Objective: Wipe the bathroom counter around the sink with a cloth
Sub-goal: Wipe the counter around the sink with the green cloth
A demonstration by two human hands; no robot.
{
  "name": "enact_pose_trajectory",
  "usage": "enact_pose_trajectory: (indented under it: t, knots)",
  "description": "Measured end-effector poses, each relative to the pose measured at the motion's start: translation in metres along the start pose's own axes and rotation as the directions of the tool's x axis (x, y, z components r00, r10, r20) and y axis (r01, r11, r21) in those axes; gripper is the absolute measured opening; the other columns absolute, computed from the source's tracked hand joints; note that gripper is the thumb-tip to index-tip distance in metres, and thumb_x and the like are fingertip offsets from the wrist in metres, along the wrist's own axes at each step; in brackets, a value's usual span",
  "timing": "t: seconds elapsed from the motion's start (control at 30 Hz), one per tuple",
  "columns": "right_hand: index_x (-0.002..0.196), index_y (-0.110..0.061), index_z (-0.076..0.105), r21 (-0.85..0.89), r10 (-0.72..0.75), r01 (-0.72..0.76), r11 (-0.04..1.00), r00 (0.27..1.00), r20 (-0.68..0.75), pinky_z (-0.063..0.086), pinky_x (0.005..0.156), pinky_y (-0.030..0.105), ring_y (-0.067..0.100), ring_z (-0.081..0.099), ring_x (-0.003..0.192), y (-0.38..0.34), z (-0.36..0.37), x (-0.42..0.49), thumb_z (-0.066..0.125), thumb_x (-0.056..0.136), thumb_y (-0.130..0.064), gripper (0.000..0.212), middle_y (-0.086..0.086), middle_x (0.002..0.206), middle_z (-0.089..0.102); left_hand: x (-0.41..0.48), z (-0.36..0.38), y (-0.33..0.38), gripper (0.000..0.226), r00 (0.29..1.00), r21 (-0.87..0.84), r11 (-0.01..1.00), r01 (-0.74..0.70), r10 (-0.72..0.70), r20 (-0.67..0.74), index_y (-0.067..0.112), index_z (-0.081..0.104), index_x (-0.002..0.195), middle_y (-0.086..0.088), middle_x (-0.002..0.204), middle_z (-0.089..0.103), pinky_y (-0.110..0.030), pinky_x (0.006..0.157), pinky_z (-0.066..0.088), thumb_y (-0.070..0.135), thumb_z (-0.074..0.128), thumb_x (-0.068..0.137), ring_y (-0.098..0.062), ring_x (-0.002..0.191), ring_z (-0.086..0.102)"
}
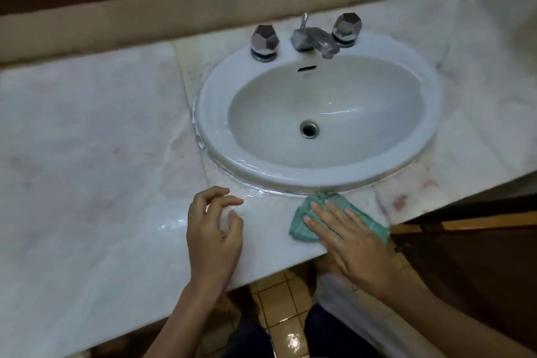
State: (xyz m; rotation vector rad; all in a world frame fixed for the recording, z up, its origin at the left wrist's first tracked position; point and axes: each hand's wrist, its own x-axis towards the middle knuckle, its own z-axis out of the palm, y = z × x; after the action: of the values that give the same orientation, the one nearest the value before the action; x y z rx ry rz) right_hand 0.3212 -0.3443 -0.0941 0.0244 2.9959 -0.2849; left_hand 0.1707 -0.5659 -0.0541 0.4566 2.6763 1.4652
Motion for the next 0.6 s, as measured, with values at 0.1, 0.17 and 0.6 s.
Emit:
enact_pose_trajectory:
  t: [0.1, 0.17, 0.6]
  knots:
    - [0.148, -0.029, 0.03, 0.034, 0.083, -0.083, 0.996, 0.997, 0.002, 0.026, 0.11, 0.041, 0.02, 0.027, 0.143, 0.072, -0.012, -0.028, 0.018, 0.103, -0.036, 0.047, -0.002, 0.155, 0.031, 0.001, 0.046, 0.033, 0.023, 0.996, -0.008, 0.997, -0.08, 0.08, 0.039, 0.019, 0.069, 0.091, 0.007, 0.111, 0.054, -0.008, 0.092, 0.034, 0.017, 0.05, 0.08, -0.008, 0.107, 0.053]
    - [0.148, -0.03, 0.031, 0.044, 0.127, -0.127, 0.991, 0.992, 0.001, 0.029, 0.111, 0.044, 0.02, 0.024, 0.145, 0.123, -0.018, -0.047, 0.027, 0.101, -0.036, 0.048, -0.003, 0.156, 0.03, 0.001, 0.078, 0.058, 0.021, 0.992, -0.01, 0.994, -0.104, 0.105, 0.068, 0.02, 0.069, 0.09, 0.007, 0.11, 0.055, -0.009, 0.091, 0.036, 0.014, 0.052, 0.079, -0.006, 0.108, 0.053]
    - [0.151, -0.04, 0.007, 0.156, 0.631, -0.615, 0.773, 0.771, -0.088, 0.003, 0.118, 0.049, 0.019, -0.003, 0.148, 0.39, -0.073, 0.013, 0.018, 0.1, -0.045, 0.052, -0.009, 0.162, 0.0, 0.052, 0.296, 0.185, 0.03, 0.9, 0.26, 0.925, -0.278, 0.155, 0.408, 0.026, 0.06, 0.11, 0.007, 0.122, 0.053, -0.038, 0.088, 0.047, 0.027, 0.051, 0.082, -0.016, 0.109, 0.055]
